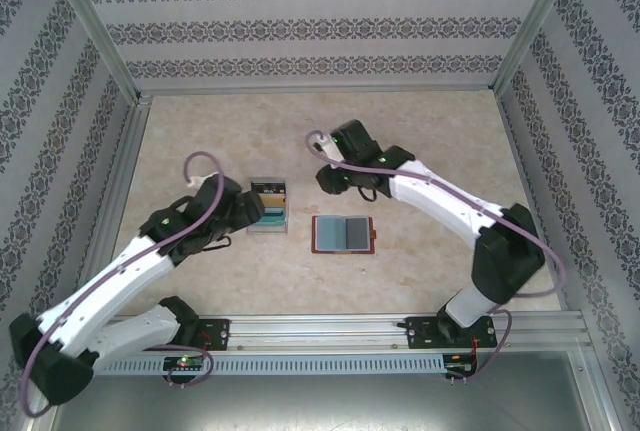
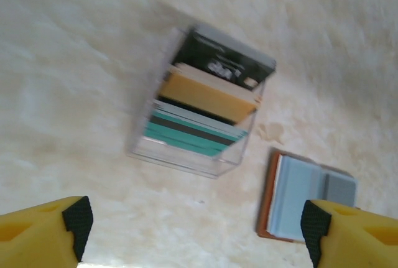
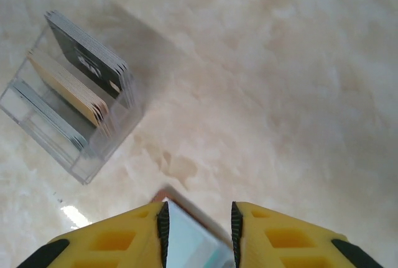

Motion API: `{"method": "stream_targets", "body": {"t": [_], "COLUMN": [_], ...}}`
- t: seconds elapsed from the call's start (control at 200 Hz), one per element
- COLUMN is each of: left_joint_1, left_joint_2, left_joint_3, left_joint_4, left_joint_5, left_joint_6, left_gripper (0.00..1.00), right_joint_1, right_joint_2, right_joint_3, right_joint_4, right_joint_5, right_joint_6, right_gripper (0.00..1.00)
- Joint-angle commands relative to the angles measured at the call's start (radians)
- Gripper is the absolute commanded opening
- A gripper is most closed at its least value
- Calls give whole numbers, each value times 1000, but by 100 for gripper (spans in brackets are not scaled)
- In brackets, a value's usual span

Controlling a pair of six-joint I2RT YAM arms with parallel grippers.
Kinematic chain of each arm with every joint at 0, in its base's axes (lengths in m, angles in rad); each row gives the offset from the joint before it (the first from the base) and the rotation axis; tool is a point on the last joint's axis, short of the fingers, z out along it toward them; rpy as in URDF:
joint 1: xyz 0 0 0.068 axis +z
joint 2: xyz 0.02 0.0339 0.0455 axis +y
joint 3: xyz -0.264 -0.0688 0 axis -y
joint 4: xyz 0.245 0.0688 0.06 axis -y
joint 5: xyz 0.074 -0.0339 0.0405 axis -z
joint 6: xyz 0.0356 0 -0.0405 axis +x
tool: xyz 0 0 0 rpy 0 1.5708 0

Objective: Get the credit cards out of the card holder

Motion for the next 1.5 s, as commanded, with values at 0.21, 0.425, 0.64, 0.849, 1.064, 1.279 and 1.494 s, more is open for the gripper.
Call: {"method": "stream_targets", "body": {"t": [0.21,0.425,0.64,0.849,1.064,1.279,1.494], "left_joint_1": [-45,-123,-156,-163,-167,-173,-173], "left_joint_2": [325,515,650,729,777,801,798], "left_joint_3": [116,174,194,196,190,182,179], "left_joint_4": [261,301,311,313,327,344,344], "left_joint_5": [280,318,335,356,374,389,385], "left_joint_6": [49,55,68,82,88,85,85], "left_gripper": [60,30,16,14,14,13,12], "right_joint_1": [-89,-150,-154,-160,-161,-161,-156], "right_joint_2": [-267,-370,-369,-329,-259,-212,-234], "right_joint_3": [-419,-624,-718,-753,-740,-720,-709], "right_joint_4": [115,236,329,394,434,465,528], "right_joint_5": [-46,-159,-218,-236,-266,-309,-394], "right_joint_6": [337,492,592,627,644,658,702], "right_gripper": [42,46,50,51,48,48,47]}}
